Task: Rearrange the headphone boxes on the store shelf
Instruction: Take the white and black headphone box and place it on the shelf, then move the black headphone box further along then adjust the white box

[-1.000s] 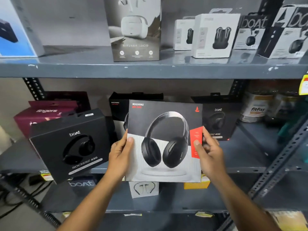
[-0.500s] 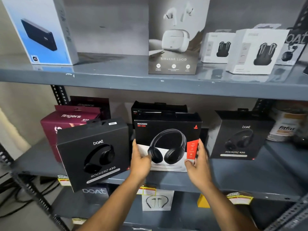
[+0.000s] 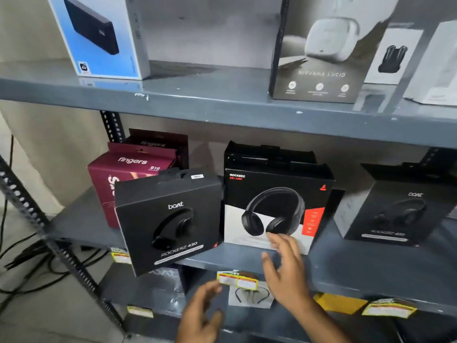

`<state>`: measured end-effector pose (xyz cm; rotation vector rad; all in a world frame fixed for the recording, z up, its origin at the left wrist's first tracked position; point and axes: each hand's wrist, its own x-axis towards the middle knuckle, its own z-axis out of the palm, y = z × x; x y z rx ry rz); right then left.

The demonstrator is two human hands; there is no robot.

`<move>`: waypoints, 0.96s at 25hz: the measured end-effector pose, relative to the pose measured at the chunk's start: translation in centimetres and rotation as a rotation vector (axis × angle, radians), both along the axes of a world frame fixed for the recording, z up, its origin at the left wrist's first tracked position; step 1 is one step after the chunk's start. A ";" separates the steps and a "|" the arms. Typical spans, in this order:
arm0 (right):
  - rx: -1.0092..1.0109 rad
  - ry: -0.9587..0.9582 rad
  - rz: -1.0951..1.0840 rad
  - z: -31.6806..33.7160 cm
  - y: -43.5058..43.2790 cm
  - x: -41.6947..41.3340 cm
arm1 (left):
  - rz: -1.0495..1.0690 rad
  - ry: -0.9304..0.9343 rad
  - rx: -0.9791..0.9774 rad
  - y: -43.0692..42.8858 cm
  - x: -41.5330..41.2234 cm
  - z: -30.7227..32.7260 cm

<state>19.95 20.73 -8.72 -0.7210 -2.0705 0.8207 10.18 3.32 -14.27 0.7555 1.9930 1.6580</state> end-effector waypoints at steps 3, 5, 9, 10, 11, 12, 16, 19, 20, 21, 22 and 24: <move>-0.098 -0.057 0.202 -0.1 -1.1 -3.5 | 0.385 -0.246 0.126 -4.9 -3.8 -1.8; -0.158 -0.088 0.262 0.3 -1.6 -6.0 | 0.563 -0.235 0.162 -6.7 -6.3 -0.3; -0.343 -0.173 0.339 1.0 -2.5 -9.6 | 0.543 -0.094 0.184 -6.8 -9.7 4.0; -0.357 -0.184 0.339 0.9 -2.6 -10.0 | 0.476 -0.083 0.210 -6.3 -9.8 5.3; -0.353 -0.188 0.333 0.8 -2.8 -10.2 | 0.408 -0.064 0.224 -5.9 -9.7 6.3; -0.346 -0.179 0.320 0.6 -2.8 -10.3 | 0.350 -0.037 0.223 -5.7 -9.6 7.0; -0.343 -0.103 0.304 0.5 -3.0 -9.4 | 0.302 -0.016 0.243 -7.1 -9.1 7.2; -0.298 -0.001 0.322 1.2 -3.9 -6.9 | 0.298 0.062 0.202 -9.5 -8.3 7.9; -0.279 0.032 0.319 1.7 -4.3 -5.9 | 0.292 0.063 0.211 -10.0 -7.9 8.5; -0.248 0.078 0.305 2.3 -4.6 -4.6 | 0.281 0.058 0.237 -10.3 -7.3 9.2; -0.215 0.134 0.287 2.9 -4.9 -3.7 | 0.267 0.056 0.274 -10.4 -6.7 9.8; -0.190 0.225 0.256 4.2 -5.1 -1.6 | 0.254 0.064 0.299 -10.1 -5.1 11.0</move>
